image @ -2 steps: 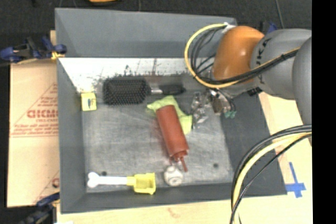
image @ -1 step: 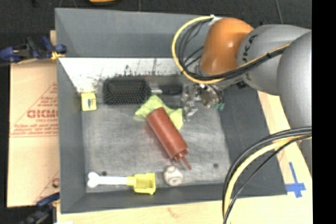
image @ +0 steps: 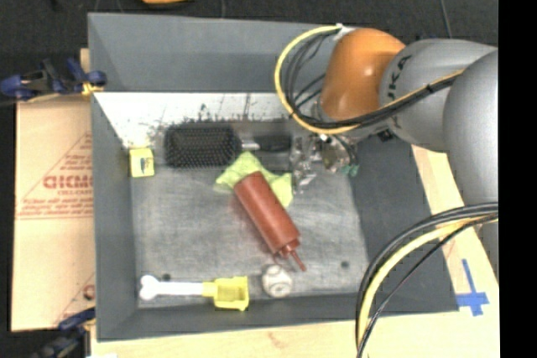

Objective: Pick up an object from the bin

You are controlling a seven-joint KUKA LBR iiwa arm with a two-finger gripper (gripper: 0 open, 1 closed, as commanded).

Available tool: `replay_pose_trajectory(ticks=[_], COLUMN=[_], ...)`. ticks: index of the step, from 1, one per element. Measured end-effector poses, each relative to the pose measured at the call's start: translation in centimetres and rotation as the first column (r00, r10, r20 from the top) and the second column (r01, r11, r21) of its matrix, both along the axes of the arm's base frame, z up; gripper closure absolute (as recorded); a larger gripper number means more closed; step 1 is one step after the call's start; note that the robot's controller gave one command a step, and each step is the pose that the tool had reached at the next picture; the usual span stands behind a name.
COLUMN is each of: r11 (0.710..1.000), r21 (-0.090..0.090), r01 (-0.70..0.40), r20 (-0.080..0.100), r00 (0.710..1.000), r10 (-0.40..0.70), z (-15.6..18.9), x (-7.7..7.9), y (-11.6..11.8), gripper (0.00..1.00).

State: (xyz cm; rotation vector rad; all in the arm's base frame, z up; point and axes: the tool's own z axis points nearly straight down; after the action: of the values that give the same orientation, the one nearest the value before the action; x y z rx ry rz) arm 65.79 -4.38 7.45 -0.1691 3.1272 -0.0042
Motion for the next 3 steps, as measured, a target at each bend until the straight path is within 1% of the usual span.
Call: replay_pose_trajectory(ticks=[2, 3], r11=[1.0, 0.998], r21=[0.0, 0.001], r01=[-0.001, -0.068], r20=[0.0, 0.002], r00=[1.0, 0.998], r10=[0.001, 0.068], z=[0.0, 0.0], x=[0.0, -1.1], y=[0.0, -0.4], gripper=[1.0, 1.0])
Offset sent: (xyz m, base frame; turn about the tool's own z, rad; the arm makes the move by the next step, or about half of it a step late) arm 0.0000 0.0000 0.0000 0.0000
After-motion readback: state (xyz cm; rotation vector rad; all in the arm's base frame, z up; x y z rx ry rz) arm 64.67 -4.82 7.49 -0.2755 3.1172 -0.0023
